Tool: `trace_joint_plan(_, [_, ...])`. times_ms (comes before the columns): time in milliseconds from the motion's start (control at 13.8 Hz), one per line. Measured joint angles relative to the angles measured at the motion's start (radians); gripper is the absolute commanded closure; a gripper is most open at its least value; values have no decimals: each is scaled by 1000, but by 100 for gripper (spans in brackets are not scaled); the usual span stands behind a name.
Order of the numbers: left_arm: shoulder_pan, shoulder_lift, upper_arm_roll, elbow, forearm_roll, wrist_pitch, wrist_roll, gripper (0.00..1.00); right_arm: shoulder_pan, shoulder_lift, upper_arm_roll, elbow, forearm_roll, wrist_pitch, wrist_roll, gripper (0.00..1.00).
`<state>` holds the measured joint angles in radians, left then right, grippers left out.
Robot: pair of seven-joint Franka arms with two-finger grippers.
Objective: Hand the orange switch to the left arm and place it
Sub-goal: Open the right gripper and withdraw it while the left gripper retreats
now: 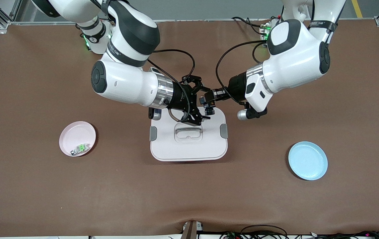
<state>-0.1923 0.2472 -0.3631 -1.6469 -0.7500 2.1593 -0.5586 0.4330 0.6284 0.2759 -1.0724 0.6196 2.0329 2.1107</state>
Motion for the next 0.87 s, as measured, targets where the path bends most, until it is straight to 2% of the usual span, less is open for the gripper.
trace_joint_plan(290, [16,-20,5,4,68,-63,0,81,-10,0,-10,3,-2,-55,-84,0])
trace_joint_plan(580, [77,-72,12,22,179,-232,-1,81,-79,0,-12,14,-2,-196,-240,0])
trace_joint_plan(870, [148,-121,14,39,319,-399,-1,81,-142,-18,-15,32,-2,-333,-504,0])
